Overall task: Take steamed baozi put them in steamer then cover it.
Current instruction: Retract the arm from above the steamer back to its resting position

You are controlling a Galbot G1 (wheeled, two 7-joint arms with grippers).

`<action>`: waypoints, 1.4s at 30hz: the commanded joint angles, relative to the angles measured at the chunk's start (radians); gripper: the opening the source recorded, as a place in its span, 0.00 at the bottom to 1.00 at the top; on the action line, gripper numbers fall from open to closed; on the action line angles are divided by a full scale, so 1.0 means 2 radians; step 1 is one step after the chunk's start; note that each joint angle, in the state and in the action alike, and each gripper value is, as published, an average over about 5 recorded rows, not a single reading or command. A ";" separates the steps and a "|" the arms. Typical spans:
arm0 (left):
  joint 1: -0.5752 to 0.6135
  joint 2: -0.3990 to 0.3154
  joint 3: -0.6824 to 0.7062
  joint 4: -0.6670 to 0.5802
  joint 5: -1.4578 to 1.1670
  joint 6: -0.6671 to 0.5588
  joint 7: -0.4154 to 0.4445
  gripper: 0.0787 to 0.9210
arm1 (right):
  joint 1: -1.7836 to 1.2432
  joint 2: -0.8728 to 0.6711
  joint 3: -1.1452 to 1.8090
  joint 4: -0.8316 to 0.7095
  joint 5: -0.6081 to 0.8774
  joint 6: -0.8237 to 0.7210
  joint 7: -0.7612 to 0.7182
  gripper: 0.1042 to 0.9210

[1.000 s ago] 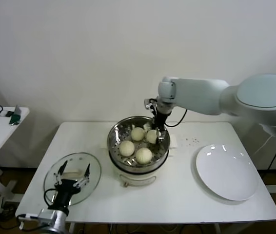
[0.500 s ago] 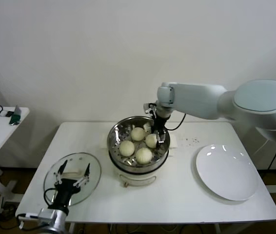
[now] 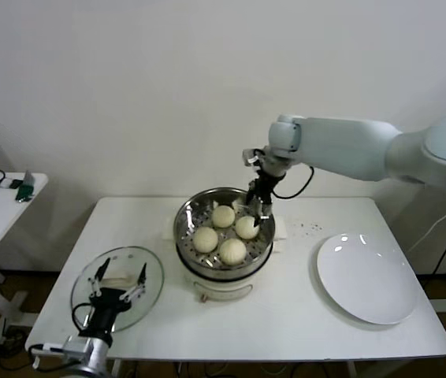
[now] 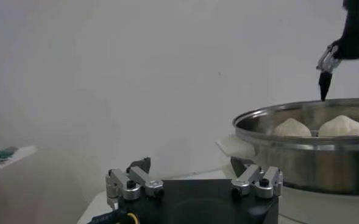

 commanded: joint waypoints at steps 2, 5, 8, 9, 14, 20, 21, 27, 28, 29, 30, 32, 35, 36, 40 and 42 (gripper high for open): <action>-0.005 0.003 -0.003 0.007 0.006 -0.001 -0.003 0.88 | 0.040 -0.169 0.019 0.136 0.038 0.097 0.193 0.88; -0.008 0.002 -0.002 0.006 0.005 0.004 -0.004 0.88 | 0.019 -0.239 0.051 0.185 0.036 0.119 0.262 0.88; -0.012 0.001 0.001 0.004 0.007 0.007 -0.004 0.88 | -0.036 -0.316 0.109 0.224 0.021 0.138 0.310 0.88; -0.012 0.000 0.001 0.003 0.009 0.007 -0.004 0.88 | -0.065 -0.338 0.133 0.234 0.013 0.147 0.326 0.88; -0.013 -0.001 0.004 0.003 0.022 0.005 -0.004 0.88 | -0.251 -0.399 0.324 0.263 -0.030 0.172 0.384 0.88; -0.012 -0.008 0.005 -0.001 0.040 0.013 -0.003 0.88 | -0.561 -0.412 0.638 0.291 -0.076 0.173 0.424 0.88; -0.013 -0.009 0.004 0.000 0.043 0.014 -0.003 0.88 | -0.609 -0.405 0.687 0.294 -0.087 0.173 0.428 0.88; -0.015 -0.010 0.002 -0.001 0.068 0.012 -0.002 0.88 | -0.832 -0.344 0.934 0.315 -0.127 0.167 0.430 0.88; -0.015 -0.010 0.001 -0.001 0.073 0.012 -0.002 0.88 | -0.858 -0.333 0.964 0.319 -0.133 0.166 0.429 0.88; -0.015 -0.010 0.000 0.000 0.078 0.012 -0.002 0.88 | -0.887 -0.321 0.989 0.324 -0.139 0.164 0.427 0.88; -0.015 -0.009 -0.001 0.000 0.085 0.012 -0.002 0.88 | -0.909 -0.310 1.009 0.329 -0.145 0.162 0.425 0.88; -0.014 -0.009 -0.004 0.002 0.102 0.011 -0.002 0.88 | -0.952 -0.281 1.052 0.339 -0.156 0.157 0.425 0.88; -0.013 -0.007 -0.010 0.003 0.144 0.009 -0.001 0.88 | -1.009 -0.231 1.113 0.357 -0.171 0.143 0.426 0.88; -0.012 -0.006 -0.013 0.004 0.164 0.008 0.000 0.88 | -1.024 -0.216 1.129 0.362 -0.177 0.136 0.427 0.88; -0.014 -0.001 -0.027 0.010 0.251 0.004 0.003 0.88 | -1.080 -0.158 1.179 0.380 -0.192 0.112 0.430 0.88; -0.016 0.001 -0.033 0.012 0.296 0.004 0.005 0.88 | -1.102 -0.134 1.194 0.385 -0.192 0.108 0.430 0.88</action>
